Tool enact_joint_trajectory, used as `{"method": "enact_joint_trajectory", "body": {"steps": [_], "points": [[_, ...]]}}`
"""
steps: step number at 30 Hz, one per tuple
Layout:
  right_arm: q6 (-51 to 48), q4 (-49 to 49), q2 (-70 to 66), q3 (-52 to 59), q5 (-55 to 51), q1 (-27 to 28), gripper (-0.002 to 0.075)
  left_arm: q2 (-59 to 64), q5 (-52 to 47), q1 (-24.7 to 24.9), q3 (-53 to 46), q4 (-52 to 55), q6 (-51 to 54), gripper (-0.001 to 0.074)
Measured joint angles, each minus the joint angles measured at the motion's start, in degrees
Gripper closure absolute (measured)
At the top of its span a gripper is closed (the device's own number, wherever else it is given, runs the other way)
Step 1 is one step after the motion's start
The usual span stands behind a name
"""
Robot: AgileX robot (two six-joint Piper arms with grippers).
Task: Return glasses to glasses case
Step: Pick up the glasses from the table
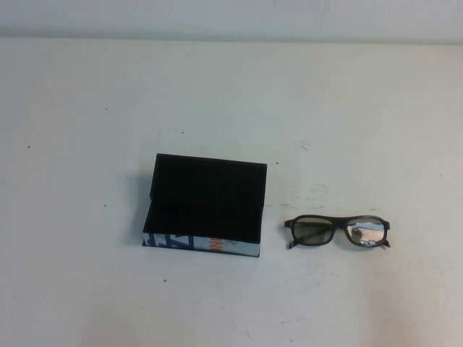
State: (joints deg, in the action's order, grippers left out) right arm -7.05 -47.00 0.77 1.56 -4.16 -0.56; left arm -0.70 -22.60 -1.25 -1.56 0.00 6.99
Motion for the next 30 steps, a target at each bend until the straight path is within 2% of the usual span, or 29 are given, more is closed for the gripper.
{"method": "enact_joint_trajectory", "body": {"steps": [9, 12, 15, 24, 30], "points": [[0.00, -0.10, 0.00, 0.00, -1.10, 0.00, 0.0737, 0.00, 0.00, 0.00, 0.00, 0.00, 0.00, 0.0739], [0.00, -0.10, 0.00, -0.90, -6.46, 0.00, 0.0737, 0.00, 0.00, 0.00, 0.00, 0.00, 0.00, 0.0739], [-0.02, 1.19, -2.79, -6.27, -13.79, 0.00, 0.0737, 0.00, 0.00, 0.00, 0.00, 0.00, 0.00, 0.0739], [-2.36, 12.71, -28.35, -26.98, -42.67, 0.00, 0.0737, 0.00, 0.00, 0.00, 0.00, 0.00, 0.00, 0.0739], [-9.64, 14.38, -44.72, -37.23, -51.21, 0.00, 0.0737, 0.00, 0.00, 0.00, 0.00, 0.00, 0.00, 0.0739]]}}
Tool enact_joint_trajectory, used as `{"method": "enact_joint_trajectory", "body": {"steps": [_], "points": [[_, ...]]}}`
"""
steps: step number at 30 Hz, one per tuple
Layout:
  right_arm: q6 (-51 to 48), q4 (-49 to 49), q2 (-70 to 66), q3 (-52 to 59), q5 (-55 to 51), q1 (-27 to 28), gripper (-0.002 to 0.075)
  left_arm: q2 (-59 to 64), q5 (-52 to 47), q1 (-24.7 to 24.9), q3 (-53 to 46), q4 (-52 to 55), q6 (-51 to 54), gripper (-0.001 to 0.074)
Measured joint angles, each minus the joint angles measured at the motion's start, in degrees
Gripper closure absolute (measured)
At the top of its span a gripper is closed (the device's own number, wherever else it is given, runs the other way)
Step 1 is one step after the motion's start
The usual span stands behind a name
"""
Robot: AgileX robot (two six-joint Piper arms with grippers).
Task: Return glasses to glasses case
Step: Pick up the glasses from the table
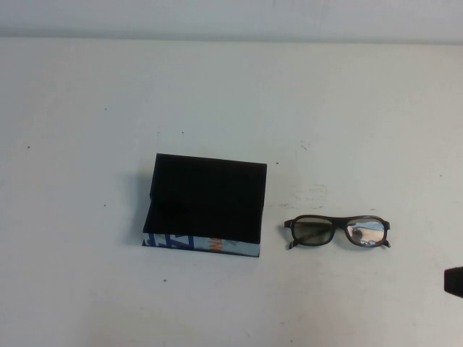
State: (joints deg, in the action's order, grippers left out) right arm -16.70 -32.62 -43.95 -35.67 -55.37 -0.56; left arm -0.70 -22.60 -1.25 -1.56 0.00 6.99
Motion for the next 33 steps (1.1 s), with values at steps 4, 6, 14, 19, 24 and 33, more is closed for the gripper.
{"method": "enact_joint_trajectory", "body": {"steps": [4, 6, 14, 19, 24, 33], "points": [[-4.92, 0.28, -9.45, -5.37, -2.74, -1.14, 0.0737, 0.00, 0.00, 0.00, 0.00, 0.00, 0.00, 0.0739], [-7.38, 1.62, -12.99, -7.19, -2.75, -4.14, 0.0737, 0.00, 0.00, 0.00, 0.00, 0.00, 0.00, 0.0739], [-14.74, 12.96, -28.19, -16.33, -2.46, -22.49, 0.0737, 0.00, 0.00, 0.00, 0.00, 0.00, 0.00, 0.0739], [-27.84, 15.90, -35.82, -22.40, -0.50, -24.02, 0.0715, 0.00, 0.00, 0.00, 0.00, 0.00, 0.00, 0.0739], [-40.92, 20.79, -43.01, -27.93, 0.68, -24.02, 0.0549, 0.00, 0.00, 0.00, 0.00, 0.00, 0.00, 0.0739], [-47.78, 28.12, -56.43, -39.97, 0.28, -23.45, 0.0336, 0.00, 0.00, 0.00, 0.00, 0.00, 0.00, 0.0739]]}}
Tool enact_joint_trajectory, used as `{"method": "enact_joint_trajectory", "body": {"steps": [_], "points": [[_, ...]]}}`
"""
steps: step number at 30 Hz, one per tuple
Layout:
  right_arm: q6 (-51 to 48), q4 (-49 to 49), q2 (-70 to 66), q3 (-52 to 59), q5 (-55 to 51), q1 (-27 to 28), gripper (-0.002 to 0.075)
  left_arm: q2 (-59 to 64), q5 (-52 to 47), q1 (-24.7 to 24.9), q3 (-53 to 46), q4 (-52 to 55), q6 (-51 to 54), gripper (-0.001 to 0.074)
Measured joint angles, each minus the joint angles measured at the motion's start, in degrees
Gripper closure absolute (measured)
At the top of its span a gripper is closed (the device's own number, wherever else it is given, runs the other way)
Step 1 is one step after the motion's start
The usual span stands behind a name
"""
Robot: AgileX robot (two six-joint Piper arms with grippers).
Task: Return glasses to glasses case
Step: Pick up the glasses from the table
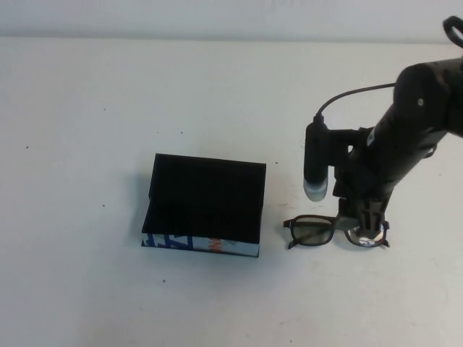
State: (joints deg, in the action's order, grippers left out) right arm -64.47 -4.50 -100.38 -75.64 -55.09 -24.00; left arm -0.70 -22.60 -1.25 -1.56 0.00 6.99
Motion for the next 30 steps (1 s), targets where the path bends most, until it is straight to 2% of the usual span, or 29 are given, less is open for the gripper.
{"method": "enact_joint_trajectory", "body": {"steps": [8, 30], "points": [[-2.61, 0.95, -9.12, -7.59, -3.50, 0.53, 0.0339, 0.00, 0.00, 0.00, 0.00, 0.00, 0.00, 0.0739], [-5.31, 1.43, -13.65, -8.44, -4.23, 1.60, 0.0339, 0.00, 0.00, 0.00, 0.00, 0.00, 0.00, 0.0739]]}}
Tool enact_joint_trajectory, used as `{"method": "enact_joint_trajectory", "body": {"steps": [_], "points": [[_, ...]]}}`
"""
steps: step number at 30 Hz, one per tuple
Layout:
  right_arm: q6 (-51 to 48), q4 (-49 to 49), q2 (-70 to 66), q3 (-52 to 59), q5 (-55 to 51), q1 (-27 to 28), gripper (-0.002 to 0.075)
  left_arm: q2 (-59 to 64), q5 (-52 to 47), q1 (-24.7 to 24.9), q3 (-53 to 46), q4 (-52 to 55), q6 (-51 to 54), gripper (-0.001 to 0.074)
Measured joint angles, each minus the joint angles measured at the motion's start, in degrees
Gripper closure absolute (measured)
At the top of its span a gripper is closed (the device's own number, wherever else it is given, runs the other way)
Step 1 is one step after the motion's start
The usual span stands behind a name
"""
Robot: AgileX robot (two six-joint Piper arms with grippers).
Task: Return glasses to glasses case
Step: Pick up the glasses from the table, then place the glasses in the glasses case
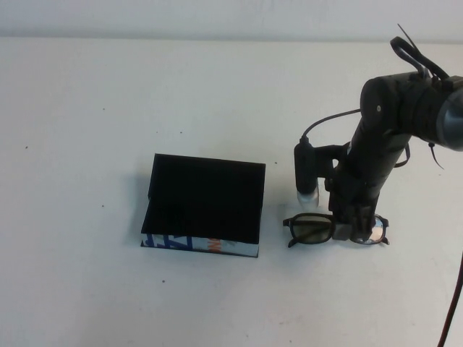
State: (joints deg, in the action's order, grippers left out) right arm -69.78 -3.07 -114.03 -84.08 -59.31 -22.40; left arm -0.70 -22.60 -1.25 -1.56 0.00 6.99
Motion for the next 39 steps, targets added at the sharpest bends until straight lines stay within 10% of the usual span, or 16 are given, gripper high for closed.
{"method": "enact_joint_trajectory", "body": {"steps": [13, 26, 39], "points": [[0.00, -0.19, -0.64, -0.46, 0.00, 0.00, 0.0356, 0.00, 0.00, 0.00, 0.00, 0.00, 0.00, 0.0739], [0.70, -0.46, -0.64, -0.58, -4.54, 0.00, 0.0659, 0.00, 0.00, 0.00, 0.00, 0.00, 0.00, 0.0739], [11.84, -0.36, 8.43, -0.58, -9.64, -3.46, 0.0662, 0.00, 0.00, 0.00, 0.00, 0.00, 0.00, 0.0739]]}}
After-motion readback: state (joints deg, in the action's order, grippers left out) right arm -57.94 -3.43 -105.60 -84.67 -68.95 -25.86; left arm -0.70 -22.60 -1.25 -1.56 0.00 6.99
